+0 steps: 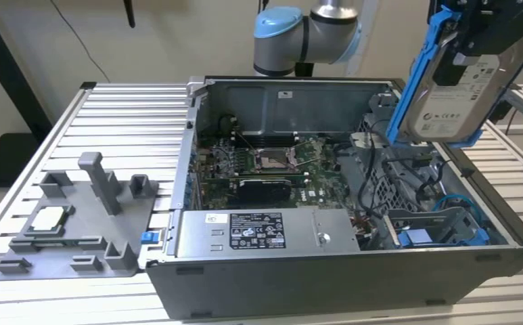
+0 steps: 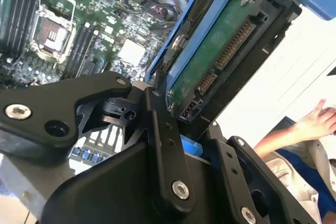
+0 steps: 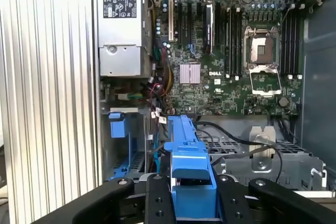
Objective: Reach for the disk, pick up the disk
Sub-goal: 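Pick up the disk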
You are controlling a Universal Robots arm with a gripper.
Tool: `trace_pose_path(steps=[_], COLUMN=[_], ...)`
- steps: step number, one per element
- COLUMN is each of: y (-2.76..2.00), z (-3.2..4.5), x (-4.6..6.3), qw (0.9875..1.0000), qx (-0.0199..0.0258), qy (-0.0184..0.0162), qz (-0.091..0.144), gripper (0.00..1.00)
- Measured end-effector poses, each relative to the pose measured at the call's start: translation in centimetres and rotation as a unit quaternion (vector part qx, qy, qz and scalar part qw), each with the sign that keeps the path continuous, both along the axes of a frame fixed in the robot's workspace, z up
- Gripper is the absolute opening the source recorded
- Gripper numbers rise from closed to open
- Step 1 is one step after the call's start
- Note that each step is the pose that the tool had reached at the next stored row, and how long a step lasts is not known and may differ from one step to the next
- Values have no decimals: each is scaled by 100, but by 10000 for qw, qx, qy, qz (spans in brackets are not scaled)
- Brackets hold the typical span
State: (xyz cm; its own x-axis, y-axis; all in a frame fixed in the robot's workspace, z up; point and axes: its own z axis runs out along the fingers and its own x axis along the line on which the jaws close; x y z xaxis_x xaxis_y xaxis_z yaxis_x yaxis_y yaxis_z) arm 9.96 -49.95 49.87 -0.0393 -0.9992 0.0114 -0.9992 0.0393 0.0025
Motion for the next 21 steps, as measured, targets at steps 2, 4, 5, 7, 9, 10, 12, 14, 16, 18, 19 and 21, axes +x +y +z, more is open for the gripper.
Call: trace_pose_path(steps=[2, 4, 5, 7, 9, 10, 12, 14, 16, 18, 19, 21], y=[-56, -91, -93, -93, -93, -93, -94, -102, -126, -168, -194, -245], z=[-6, -12, -14, -13, -12, -13, -13, -15, -21, -29, -35, -46], x=[0, 0, 0, 0, 0, 0, 0, 0, 0, 0, 0, 0], qw=[10000, 10000, 10000, 10000, 10000, 10000, 10000, 10000, 10000, 10000, 10000, 10000], qx=[1, 1, 1, 1, 0, 0, 1, -1, 0, 0, -1, 0], qy=[0, 0, 0, 0, 0, 0, 0, 0, 0, 0, 0, 0], qz=[0, 0, 0, 0, 0, 0, 0, 0, 0, 0, 0, 0], gripper=[0, 0, 0, 0, 0, 0, 0, 0, 0, 0, 0, 0])
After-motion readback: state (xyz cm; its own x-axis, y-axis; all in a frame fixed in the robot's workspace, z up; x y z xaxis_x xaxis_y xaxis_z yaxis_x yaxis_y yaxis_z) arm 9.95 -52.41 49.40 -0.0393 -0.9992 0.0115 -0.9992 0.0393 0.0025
